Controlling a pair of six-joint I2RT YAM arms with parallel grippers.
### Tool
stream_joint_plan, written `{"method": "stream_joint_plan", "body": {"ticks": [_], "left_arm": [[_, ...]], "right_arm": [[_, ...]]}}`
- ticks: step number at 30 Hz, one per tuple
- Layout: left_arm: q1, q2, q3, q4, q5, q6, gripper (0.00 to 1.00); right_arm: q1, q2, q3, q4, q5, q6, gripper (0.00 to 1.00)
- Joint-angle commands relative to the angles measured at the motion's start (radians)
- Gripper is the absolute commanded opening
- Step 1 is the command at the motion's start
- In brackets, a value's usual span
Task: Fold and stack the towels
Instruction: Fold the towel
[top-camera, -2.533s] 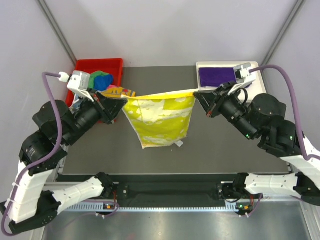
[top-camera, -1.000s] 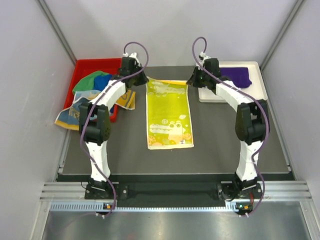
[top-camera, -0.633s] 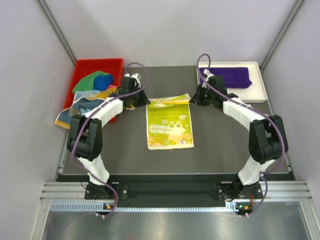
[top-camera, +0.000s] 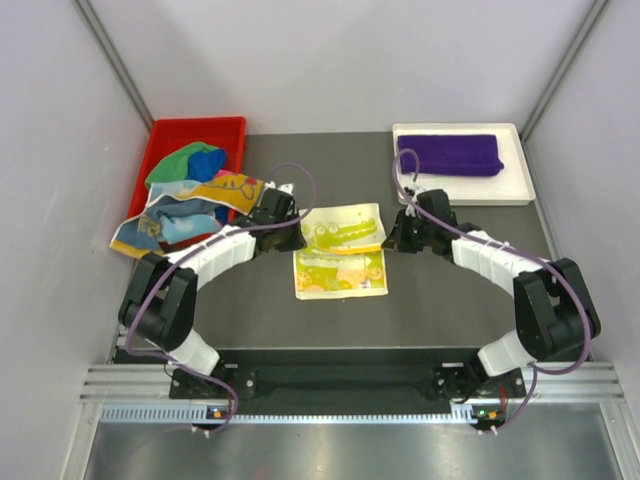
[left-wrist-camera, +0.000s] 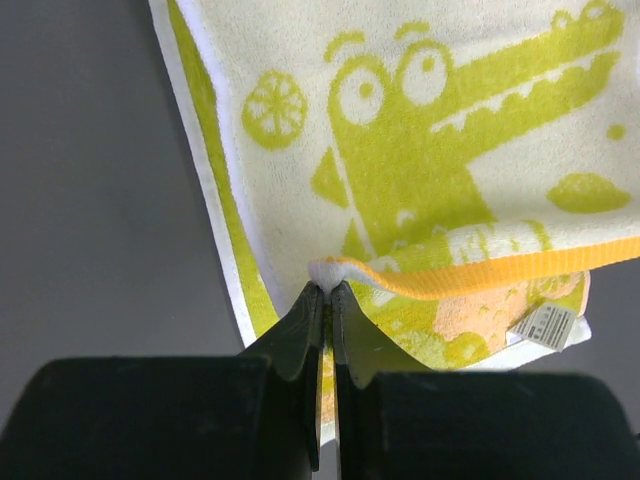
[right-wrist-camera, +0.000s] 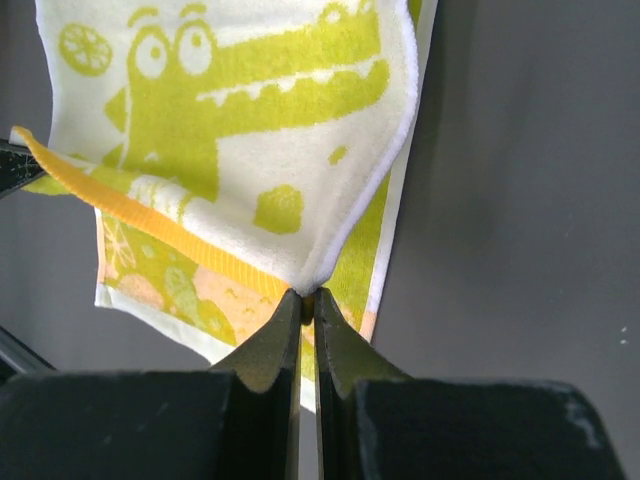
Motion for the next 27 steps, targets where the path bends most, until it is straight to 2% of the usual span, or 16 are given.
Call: {"method": "stream_joint_plan", "body": {"ticks": [1, 2, 5, 27], "left_arm": [[-0.024, -0.065, -0.022, -0.024, -0.058, 0.003, 0.0], [-0.031, -0.074, -0.028, -0.034, -0.105, 0.004, 0.0], [-0.041, -0.114, -0.055, -0.038, -0.115, 0.003, 0.0], [-0.123, -0.229, -0.195, -0.057, -0.11, -0.025, 0.0]], "right_arm": [[0.028, -0.048, -0.021, 0.044, 0.006, 0.016, 0.0], [0.033, -0.057, -0.024, 0.041, 0.009, 0.015, 0.0], [0.045, -0.071, -0.039, 0.035, 0.029, 0.018, 0.0], [0.116, -0.192, -0.165, 0.029, 0.076, 0.064, 0.0]]}}
